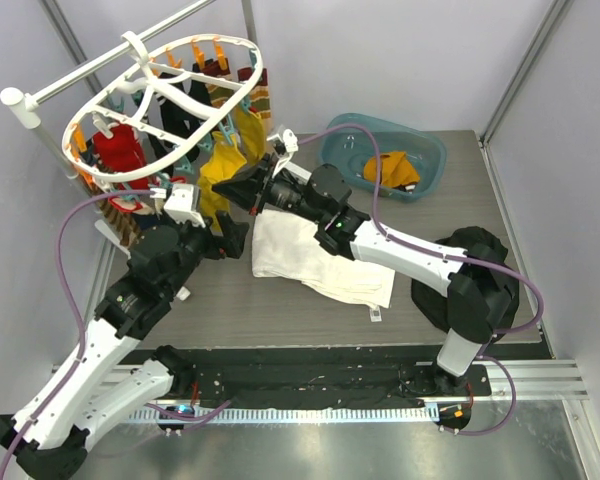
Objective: Remove the socks clipped to the hanger
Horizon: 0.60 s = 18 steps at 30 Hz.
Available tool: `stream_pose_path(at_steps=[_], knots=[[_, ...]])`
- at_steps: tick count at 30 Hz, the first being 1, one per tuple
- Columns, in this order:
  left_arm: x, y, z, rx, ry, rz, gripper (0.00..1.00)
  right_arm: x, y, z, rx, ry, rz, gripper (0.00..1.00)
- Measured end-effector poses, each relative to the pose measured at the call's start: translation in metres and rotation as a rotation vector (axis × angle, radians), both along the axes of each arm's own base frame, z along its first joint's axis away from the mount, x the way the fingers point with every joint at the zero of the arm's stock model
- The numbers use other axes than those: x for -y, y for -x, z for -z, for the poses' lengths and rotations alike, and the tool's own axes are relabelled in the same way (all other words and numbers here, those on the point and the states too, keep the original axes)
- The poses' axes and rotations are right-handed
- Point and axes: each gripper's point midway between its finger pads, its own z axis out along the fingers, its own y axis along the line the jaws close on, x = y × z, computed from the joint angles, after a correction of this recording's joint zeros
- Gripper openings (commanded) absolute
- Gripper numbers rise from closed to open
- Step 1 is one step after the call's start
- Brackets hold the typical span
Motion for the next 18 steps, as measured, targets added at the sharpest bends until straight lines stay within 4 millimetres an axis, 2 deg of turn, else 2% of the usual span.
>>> stream_pose_path(at_steps=[5,7,8,10,11,13,14,15,18], knots=[[0.005,-0.01,0.004,-0.01,-0.001,-0.011,0.72,0.001,0.001,0.001,-0.036,-0.011,-0.001,0.01],[0.007,-0.012,0.002,-0.004,0.01,-0.013,0.63,0.002,0.001,0.002,-0.051,-0.015,-0.003,0.01],[0.008,-0.014,0.001,0.0,0.017,-0.015,0.49,0.002,0.001,0.002,-0.054,-0.016,-0.002,0.01],[0.009,-0.016,-0.002,0.009,0.026,-0.019,0.37,0.004,0.001,0.002,-0.062,-0.017,0.003,0.01],[0.009,-0.018,-0.002,0.012,0.025,-0.021,0.26,0.005,0.002,0.001,-0.065,-0.018,0.004,0.01],[0.01,-0.02,-0.003,0.015,0.033,-0.024,0.15,0.007,0.003,-0.003,-0.063,-0.024,0.008,0.01],[0.011,-0.021,-0.004,0.018,0.037,-0.026,0.03,0.008,0.004,-0.005,-0.063,-0.027,0.008,0.01],[0.011,-0.022,-0.005,0.021,0.042,-0.027,0.0,0.01,0.005,-0.008,-0.061,-0.032,0.009,0.01],[0.013,-0.024,-0.008,0.028,0.053,-0.026,0.0,0.014,0.007,-0.016,-0.055,-0.041,0.014,0.02]])
